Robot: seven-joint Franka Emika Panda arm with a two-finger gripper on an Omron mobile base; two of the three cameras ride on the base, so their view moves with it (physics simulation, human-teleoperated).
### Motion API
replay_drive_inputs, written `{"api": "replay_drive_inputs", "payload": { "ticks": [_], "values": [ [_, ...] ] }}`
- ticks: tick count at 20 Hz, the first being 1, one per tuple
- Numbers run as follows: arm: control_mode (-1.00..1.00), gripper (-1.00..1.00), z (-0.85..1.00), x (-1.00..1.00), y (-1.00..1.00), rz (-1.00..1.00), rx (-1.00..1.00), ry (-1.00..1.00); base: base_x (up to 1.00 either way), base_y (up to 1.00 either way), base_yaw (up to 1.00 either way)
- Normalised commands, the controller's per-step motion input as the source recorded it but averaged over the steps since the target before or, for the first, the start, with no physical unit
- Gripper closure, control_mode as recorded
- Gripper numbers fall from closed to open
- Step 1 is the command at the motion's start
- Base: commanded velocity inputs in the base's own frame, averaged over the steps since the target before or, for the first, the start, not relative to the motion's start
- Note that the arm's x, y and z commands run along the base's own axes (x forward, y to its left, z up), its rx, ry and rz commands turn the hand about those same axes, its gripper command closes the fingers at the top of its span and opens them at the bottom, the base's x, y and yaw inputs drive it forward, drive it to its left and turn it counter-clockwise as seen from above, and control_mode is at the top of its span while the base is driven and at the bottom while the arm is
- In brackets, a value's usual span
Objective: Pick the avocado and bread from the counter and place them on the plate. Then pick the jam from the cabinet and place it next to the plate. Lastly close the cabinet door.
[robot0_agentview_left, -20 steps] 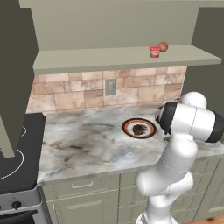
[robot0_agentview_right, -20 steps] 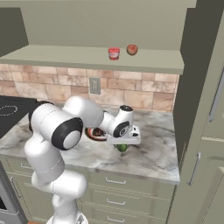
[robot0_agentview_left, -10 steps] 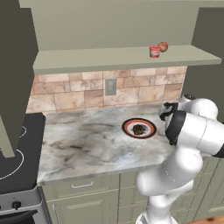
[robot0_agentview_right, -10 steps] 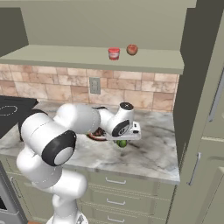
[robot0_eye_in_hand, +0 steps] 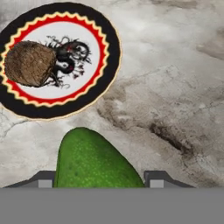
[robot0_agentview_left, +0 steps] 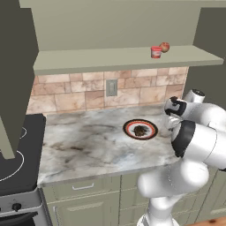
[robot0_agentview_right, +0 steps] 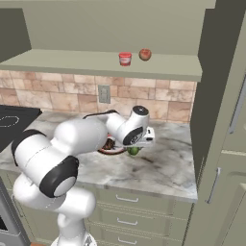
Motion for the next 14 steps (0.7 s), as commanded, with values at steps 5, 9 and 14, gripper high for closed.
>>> {"api": "replay_drive_inputs", "payload": {
  "ticks": [5,9,14],
  "values": [
    [-1.0,1.0,0.31,0.0,0.09,0.0,0.04,0.0,0.0,0.0,0.0],
    [-1.0,1.0,0.23,0.0,0.13,0.0,0.02,0.0,0.0,0.0,0.0],
    [-1.0,1.0,0.13,0.0,0.18,0.0,0.0,0.0,0.0,0.0,0.0]
  ]
}}
